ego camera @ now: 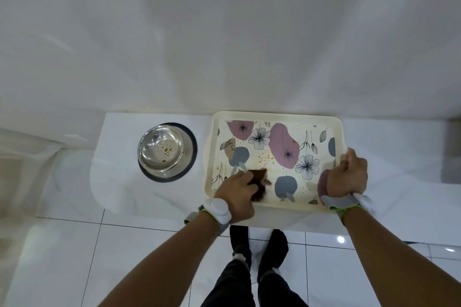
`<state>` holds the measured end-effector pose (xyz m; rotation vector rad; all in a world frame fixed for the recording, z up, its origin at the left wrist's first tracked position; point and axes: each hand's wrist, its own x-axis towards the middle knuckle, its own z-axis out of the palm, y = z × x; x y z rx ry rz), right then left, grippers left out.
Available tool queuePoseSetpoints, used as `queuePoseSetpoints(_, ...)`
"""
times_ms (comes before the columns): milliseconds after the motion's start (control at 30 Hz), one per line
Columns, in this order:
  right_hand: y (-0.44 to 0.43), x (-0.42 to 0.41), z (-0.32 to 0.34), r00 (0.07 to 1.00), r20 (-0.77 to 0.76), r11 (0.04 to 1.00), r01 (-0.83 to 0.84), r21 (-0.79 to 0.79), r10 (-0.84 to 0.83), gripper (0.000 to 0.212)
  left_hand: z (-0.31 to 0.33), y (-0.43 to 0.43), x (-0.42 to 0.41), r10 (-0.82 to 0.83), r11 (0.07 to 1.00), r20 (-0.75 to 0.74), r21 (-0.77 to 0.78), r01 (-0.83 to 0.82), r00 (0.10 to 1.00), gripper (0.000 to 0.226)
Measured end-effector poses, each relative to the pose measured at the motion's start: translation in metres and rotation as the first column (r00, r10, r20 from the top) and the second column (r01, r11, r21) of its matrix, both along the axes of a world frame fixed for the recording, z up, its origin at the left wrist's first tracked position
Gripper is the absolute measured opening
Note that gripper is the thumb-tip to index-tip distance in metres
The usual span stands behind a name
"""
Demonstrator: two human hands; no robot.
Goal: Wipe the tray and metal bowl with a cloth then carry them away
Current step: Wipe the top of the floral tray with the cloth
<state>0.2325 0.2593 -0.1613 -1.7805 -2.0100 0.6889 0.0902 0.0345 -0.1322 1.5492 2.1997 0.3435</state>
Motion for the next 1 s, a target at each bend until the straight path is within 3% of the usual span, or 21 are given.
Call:
queuePoseSetpoints(233, -0.001, 0.0, -0.002, 0.999, 0.042, 1.0, 0.004, 0.023, -0.005, 0.028, 0.009, -0.035, -0.039, 0.037, 0.994, -0.167, -0.097, -0.054, 0.985, 0.014)
queuePoseSetpoints(400, -0.001, 0.0, -0.007, 0.997, 0.081, 0.998, 0.014, 0.057, -0.018, 0.028, -0.003, -0.021, -0.05, 0.178, 0.975, -0.199, -0.093, -0.2, 0.964, 0.028)
queuePoseSetpoints(600, -0.001, 0.0, -0.006, 0.996, 0.086, 0.998, -0.012, 0.055, 0.007, 0.029, 0.005, 0.023, -0.066, 0.395, 0.905, -0.223, -0.07, -0.419, 0.891, 0.022)
queuePoseSetpoints(700, -0.002, -0.001, -0.006, 0.997, 0.075, 0.999, 0.001, 0.052, -0.005, 0.033, -0.008, 0.029, -0.048, 0.31, 0.936, -0.301, -0.073, -0.345, 0.902, 0.038)
queuePoseSetpoints(767, -0.002, -0.003, -0.006, 0.998, 0.067, 0.998, 0.017, 0.061, -0.021, 0.034, -0.01, 0.031, -0.024, 0.213, 0.97, -0.252, -0.059, -0.234, 0.944, 0.052)
queuePoseSetpoints(900, -0.001, -0.002, -0.002, 0.997, 0.074, 1.0, 0.003, 0.023, -0.004, 0.036, -0.004, 0.013, 0.002, 0.007, 1.0, -0.201, 0.015, -0.004, 0.98, 0.033)
queuePoseSetpoints(1000, 0.001, -0.003, -0.001, 0.997, 0.066, 0.999, 0.04, 0.009, -0.041, 0.036, -0.002, 0.006, -0.024, 0.104, 0.994, -0.171, 0.002, -0.105, 0.98, 0.021)
